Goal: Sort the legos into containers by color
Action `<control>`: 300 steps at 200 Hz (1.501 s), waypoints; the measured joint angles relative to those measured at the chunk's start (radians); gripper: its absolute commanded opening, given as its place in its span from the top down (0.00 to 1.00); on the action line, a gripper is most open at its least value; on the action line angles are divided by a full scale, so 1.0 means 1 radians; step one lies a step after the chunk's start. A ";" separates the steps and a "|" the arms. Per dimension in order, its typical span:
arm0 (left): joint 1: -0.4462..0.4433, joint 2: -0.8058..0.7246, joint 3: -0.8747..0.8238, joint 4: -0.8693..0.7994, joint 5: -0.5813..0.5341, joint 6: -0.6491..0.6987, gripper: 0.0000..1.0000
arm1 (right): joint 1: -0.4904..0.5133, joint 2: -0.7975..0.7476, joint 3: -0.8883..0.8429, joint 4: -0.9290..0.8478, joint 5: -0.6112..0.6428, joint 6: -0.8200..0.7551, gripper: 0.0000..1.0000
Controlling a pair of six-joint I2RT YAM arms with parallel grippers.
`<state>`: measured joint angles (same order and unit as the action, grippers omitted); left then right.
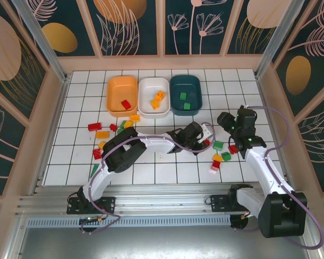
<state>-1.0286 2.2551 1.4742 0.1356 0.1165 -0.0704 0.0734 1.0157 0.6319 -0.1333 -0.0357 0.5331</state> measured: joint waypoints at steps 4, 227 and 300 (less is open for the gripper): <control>0.000 -0.003 -0.003 -0.001 -0.007 -0.002 0.86 | 0.000 0.000 0.000 0.000 0.000 0.000 0.41; 0.814 -0.109 0.140 -0.454 -0.275 -0.455 0.79 | 0.127 0.096 0.001 0.014 0.019 -0.003 0.38; 0.814 -0.072 0.207 -0.505 -0.253 -0.432 0.35 | 0.161 0.087 -0.008 -0.053 0.095 -0.002 0.28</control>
<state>-0.2150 2.1826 1.6814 -0.3698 -0.1368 -0.5022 0.2344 1.1023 0.6235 -0.1864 0.0589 0.5312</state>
